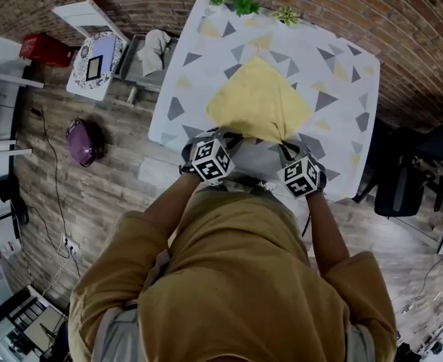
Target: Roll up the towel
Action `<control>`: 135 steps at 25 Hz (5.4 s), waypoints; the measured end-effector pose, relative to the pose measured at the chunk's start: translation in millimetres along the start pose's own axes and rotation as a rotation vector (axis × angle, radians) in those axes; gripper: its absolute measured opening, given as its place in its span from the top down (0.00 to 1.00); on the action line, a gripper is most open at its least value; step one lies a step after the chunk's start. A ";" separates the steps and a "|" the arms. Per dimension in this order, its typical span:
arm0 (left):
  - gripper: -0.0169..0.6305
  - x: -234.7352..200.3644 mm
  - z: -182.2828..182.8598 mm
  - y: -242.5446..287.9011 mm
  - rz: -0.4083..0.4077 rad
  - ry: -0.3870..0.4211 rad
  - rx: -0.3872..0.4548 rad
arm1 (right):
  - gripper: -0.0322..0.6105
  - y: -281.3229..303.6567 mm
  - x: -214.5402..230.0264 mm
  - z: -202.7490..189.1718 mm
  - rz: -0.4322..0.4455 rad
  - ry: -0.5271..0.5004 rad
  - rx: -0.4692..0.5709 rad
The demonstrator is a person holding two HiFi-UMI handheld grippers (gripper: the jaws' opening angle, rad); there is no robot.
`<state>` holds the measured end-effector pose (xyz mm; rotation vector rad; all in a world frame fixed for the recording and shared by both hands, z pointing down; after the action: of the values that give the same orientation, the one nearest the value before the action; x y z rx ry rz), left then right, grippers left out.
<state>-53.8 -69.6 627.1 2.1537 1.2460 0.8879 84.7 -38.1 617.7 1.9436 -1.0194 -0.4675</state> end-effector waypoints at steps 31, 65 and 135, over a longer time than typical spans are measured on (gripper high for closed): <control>0.86 -59.2 8.9 25.5 -0.449 -0.291 -0.175 | 0.90 -2.7 67.6 30.7 0.433 0.059 -0.198; 0.62 -76.9 -14.2 34.0 0.179 -0.131 -0.115 | 0.89 11.0 80.8 -11.1 -0.057 0.117 -0.172; 0.64 -32.0 -16.8 -11.2 0.166 0.030 0.013 | 0.77 7.6 23.4 5.6 -0.033 -0.126 -0.038</control>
<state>-84.3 -91.2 621.4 2.2879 1.1014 0.9850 91.3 -62.0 622.4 1.9192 -1.0514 -0.6298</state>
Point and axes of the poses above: the fingertips, and each gripper's own axes: y forward along the fingers, x to its right, z out of its top, the point moved 3 cm from there along -y, backward along the fingers, and after that the axes turned 15 degrees about z, right-handed, at the moved point
